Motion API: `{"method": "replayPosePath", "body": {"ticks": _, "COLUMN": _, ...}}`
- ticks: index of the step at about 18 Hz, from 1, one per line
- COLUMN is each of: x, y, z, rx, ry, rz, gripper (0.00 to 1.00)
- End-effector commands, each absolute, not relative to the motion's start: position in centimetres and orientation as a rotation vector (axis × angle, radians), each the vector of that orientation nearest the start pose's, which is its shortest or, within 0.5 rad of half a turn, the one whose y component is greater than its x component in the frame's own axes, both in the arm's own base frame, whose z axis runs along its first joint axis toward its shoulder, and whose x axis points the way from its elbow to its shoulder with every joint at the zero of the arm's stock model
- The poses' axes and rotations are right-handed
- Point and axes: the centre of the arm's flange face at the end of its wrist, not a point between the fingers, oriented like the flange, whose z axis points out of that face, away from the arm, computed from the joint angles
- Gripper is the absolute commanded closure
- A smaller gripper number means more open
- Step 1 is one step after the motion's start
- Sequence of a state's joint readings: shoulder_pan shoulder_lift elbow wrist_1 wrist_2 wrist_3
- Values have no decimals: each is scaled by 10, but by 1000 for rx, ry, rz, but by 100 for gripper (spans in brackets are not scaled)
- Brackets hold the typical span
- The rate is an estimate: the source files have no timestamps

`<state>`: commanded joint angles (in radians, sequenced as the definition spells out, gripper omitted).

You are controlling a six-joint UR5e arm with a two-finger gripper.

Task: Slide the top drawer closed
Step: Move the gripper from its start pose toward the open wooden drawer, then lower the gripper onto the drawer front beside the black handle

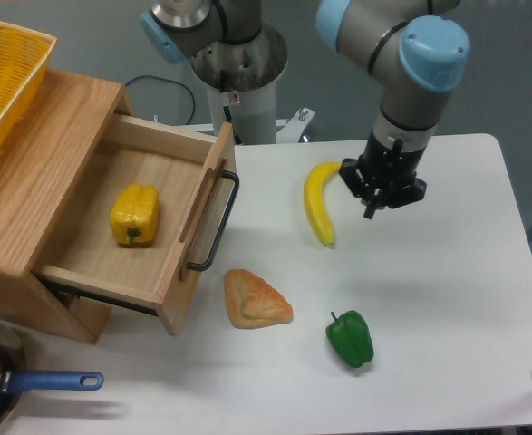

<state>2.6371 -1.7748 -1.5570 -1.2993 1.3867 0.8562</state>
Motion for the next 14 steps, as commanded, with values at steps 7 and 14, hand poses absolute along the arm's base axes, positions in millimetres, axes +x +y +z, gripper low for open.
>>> {"method": "replayPosePath", "body": {"ticks": 7, "x": -380, "y": 456, "z": 422, "rx": -2920, "ry": -352, "rz": -84, "gripper": 94}}
{"method": "replayPosePath", "body": {"ticks": 14, "x": -336, "y": 481, "z": 427, "rx": -2923, "ry": -345, "rz": -104, "gripper": 93}}
